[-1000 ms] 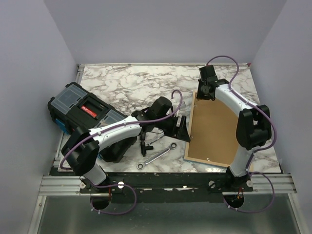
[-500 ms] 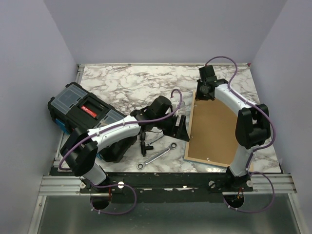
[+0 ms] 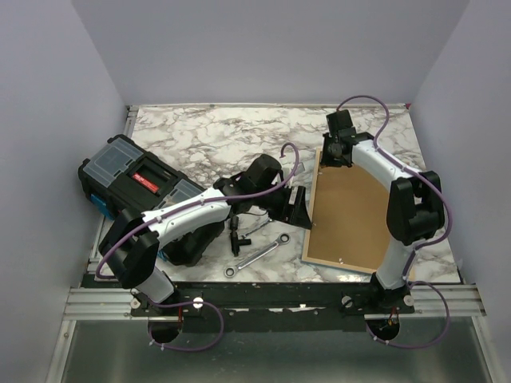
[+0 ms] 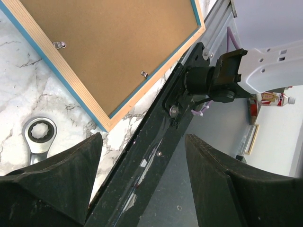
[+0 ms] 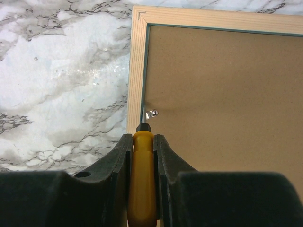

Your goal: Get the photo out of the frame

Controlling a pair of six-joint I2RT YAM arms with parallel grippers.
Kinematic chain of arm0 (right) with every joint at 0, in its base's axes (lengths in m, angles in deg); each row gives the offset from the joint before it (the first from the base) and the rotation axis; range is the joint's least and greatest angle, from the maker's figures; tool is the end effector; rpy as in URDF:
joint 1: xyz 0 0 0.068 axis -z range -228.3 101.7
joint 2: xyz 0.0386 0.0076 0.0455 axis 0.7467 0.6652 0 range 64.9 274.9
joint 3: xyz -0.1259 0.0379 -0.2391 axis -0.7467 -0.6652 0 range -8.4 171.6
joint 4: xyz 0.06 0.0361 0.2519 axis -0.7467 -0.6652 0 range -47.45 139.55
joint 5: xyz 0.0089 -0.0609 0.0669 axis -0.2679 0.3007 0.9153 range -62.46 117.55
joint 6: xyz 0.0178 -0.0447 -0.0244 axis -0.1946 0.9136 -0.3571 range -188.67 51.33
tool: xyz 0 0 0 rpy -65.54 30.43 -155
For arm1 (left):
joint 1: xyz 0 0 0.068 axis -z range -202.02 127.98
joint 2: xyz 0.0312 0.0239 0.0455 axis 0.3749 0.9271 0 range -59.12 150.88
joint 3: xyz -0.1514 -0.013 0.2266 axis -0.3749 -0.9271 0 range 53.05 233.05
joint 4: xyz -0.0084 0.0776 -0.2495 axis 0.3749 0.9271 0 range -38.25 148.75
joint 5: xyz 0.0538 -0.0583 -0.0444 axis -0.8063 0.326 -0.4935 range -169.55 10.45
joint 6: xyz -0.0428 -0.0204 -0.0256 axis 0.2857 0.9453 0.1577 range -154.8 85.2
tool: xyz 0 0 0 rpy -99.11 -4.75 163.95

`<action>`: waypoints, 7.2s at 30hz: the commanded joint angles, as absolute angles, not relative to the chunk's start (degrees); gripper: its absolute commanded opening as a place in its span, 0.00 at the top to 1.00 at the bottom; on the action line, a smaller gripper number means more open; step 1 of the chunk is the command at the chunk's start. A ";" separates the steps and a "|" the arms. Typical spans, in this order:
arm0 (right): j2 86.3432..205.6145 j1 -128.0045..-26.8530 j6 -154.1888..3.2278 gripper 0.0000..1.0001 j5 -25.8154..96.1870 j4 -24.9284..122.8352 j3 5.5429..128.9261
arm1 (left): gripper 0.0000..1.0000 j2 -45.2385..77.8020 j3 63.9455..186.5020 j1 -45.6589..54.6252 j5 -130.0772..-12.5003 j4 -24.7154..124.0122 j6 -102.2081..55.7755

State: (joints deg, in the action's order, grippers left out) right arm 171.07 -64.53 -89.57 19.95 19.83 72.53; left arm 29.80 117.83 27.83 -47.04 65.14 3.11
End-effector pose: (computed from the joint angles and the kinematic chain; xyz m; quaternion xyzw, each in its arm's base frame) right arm 0.3887 0.1083 0.2274 0.0587 0.9499 0.0358 0.3048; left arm 0.2082 -0.2765 0.2687 0.2126 0.8436 -0.4751 0.1319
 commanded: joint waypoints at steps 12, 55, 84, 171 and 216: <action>167.84 -66.20 -89.14 0.99 19.64 15.36 69.12 | 0.28 30.19 118.40 27.55 -49.31 64.98 3.17; 144.68 -74.84 -96.20 0.99 25.04 11.46 46.67 | 0.50 41.88 109.66 29.66 -44.70 47.33 11.51; 139.50 -81.44 -101.90 0.99 19.73 7.75 43.47 | 0.78 49.63 112.61 30.72 -48.04 49.55 12.16; 170.81 -65.35 -93.33 1.00 17.07 18.82 74.07 | 0.34 52.48 122.97 33.18 -57.03 63.73 1.99; 143.57 -65.36 -93.11 1.00 15.67 10.93 60.96 | 0.53 56.87 128.87 34.71 -67.07 71.21 2.73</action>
